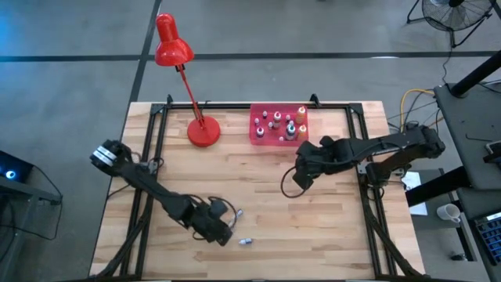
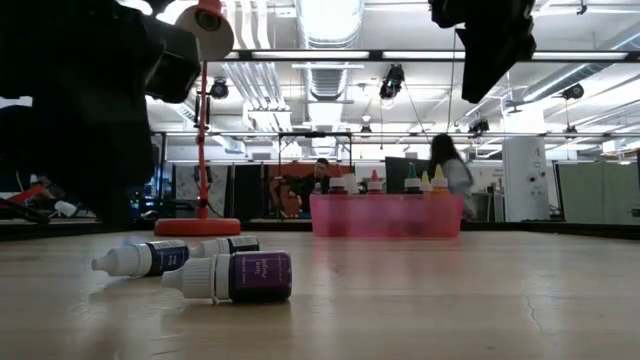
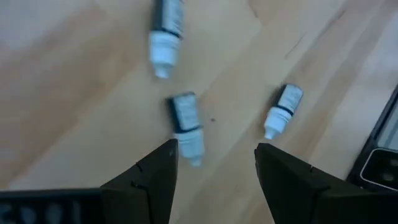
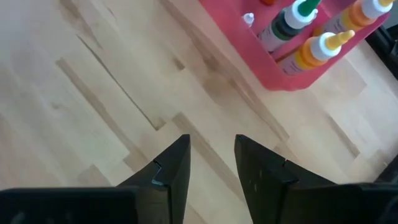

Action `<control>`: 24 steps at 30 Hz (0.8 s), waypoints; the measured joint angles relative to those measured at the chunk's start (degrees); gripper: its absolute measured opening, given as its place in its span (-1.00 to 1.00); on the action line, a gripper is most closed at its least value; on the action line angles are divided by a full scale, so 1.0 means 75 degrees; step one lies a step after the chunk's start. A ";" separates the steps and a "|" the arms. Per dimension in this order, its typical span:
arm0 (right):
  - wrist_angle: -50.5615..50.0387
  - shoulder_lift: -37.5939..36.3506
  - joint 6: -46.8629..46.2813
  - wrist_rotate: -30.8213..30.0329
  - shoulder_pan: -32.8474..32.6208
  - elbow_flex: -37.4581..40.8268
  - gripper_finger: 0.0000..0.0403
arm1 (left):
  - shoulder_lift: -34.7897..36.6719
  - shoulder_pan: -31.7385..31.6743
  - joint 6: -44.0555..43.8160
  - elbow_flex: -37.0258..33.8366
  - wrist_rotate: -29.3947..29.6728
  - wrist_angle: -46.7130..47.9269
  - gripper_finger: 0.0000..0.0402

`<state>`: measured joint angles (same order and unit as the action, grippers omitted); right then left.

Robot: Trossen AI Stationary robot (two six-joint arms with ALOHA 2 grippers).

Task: Pick & Place food coloring
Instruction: Adjust the small blue food coloring bottle

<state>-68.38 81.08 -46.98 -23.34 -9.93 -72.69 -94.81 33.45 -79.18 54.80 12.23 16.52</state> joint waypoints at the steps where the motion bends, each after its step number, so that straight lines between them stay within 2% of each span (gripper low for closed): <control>1: 0.0004 -0.0003 0.0003 -0.0002 -0.0034 0.0000 -0.42 | -0.0197 0.0004 -0.0024 0.0182 -0.0067 0.0051 -0.08; 11: 0.0006 -0.0012 0.0046 -0.0022 -0.0249 0.0000 -0.48 | -0.1581 0.0038 -0.0232 0.1981 -0.0087 0.2660 -0.08; 15: 0.0006 -0.0012 0.0052 -0.0022 -0.0249 0.0000 -0.51 | -0.1873 0.0020 -0.0290 0.2232 -0.0081 0.2754 -0.07; 24: 0.0017 -0.0015 0.0061 -0.0038 -0.0247 -0.0003 -0.56 | -0.1961 -0.0024 -0.0317 0.2174 0.0166 0.2687 -0.11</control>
<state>-68.25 80.97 -46.52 -23.63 -11.78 -72.71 -109.51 33.27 -81.56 71.11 13.47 36.67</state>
